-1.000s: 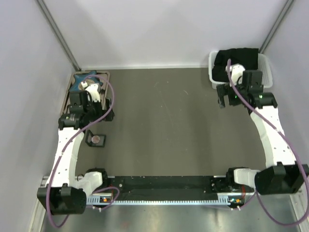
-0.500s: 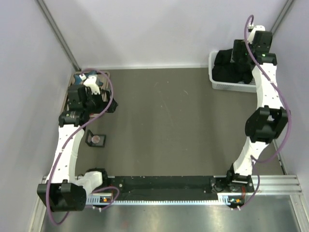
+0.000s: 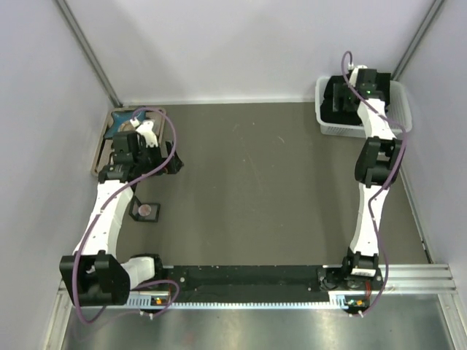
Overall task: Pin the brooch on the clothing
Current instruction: Pick up the clothes from the bin.
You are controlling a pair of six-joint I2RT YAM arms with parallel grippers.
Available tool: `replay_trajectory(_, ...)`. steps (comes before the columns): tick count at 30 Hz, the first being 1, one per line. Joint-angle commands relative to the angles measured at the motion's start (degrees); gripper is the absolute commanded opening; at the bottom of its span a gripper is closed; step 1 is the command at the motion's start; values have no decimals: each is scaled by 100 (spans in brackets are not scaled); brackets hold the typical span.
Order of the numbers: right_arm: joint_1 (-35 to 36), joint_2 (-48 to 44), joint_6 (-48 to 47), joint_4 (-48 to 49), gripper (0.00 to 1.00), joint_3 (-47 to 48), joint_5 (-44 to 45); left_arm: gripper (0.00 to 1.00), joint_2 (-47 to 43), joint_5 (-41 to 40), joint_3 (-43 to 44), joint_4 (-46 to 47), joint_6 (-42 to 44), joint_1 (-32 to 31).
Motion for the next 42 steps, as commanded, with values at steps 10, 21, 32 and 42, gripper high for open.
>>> replay_trajectory(10,2,733,-352,517,57,495,-25,98,497,-132,157,251,136,26)
replay_trajectory(21,2,-1543,-370,622,0,478,-735,98,427,-333,535,277,58,26)
replay_trajectory(32,11,-3468,614,806,0,566,-2070,98,58,-272,579,304,-215,26)
replay_trajectory(42,861,-5305,1169,1650,0,3,-2803,98,-127,-176,641,198,-303,26)
